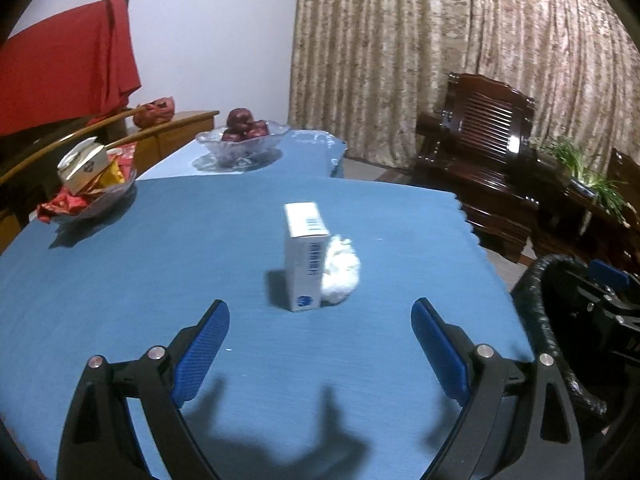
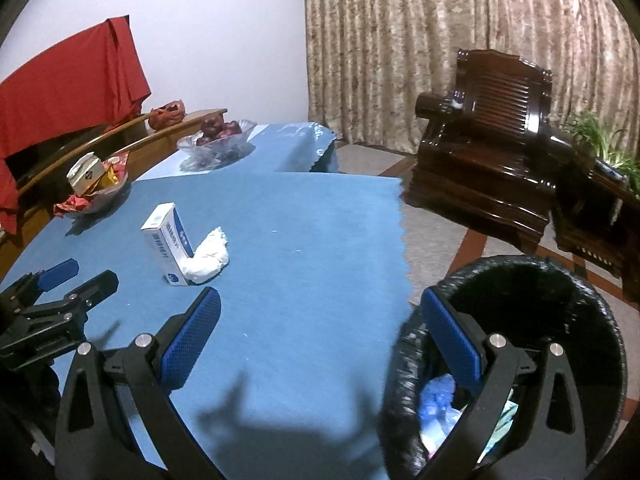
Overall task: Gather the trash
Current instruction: 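Grasp the white printed box with the left gripper, then grasp the crumpled white tissue with the right gripper while the left holds the box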
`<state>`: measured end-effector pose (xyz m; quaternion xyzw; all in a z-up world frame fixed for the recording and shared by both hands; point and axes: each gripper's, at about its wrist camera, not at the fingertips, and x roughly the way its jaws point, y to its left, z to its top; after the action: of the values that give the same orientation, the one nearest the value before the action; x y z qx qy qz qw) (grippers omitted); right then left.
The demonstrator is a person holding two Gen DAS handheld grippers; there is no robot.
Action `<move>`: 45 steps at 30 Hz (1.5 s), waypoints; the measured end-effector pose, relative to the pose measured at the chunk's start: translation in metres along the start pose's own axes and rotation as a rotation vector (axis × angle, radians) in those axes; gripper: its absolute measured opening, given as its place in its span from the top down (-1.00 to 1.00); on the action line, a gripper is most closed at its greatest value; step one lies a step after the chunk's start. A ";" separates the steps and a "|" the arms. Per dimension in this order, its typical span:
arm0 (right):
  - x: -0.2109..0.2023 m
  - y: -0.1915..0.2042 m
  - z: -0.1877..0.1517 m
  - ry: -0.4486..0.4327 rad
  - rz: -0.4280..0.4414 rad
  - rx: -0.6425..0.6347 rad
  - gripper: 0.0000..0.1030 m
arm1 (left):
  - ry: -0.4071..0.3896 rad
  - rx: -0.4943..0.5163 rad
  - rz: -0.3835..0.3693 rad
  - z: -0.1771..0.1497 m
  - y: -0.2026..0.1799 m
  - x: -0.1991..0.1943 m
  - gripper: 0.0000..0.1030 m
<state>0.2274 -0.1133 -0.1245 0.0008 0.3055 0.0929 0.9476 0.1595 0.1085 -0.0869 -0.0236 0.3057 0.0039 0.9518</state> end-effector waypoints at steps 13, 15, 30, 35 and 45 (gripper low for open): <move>0.056 0.015 0.007 0.054 0.007 -0.018 -0.89 | 0.025 -0.033 0.004 0.007 0.009 0.055 -0.74; 0.063 0.015 0.008 0.060 0.006 -0.018 -0.89 | 0.023 -0.033 0.009 0.010 0.006 0.066 -0.74; 0.094 0.016 0.014 0.077 0.008 -0.021 -0.89 | 0.091 -0.085 0.001 0.021 0.017 0.133 0.29; 0.103 0.028 0.018 0.079 0.033 -0.033 -0.89 | 0.071 -0.102 0.015 0.019 0.034 0.121 0.41; 0.144 0.084 0.024 0.110 0.114 -0.069 -0.89 | 0.052 -0.114 0.090 0.013 0.084 0.093 0.41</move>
<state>0.3411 -0.0042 -0.1831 -0.0194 0.3531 0.1572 0.9221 0.2409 0.1928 -0.1345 -0.0639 0.3304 0.0637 0.9395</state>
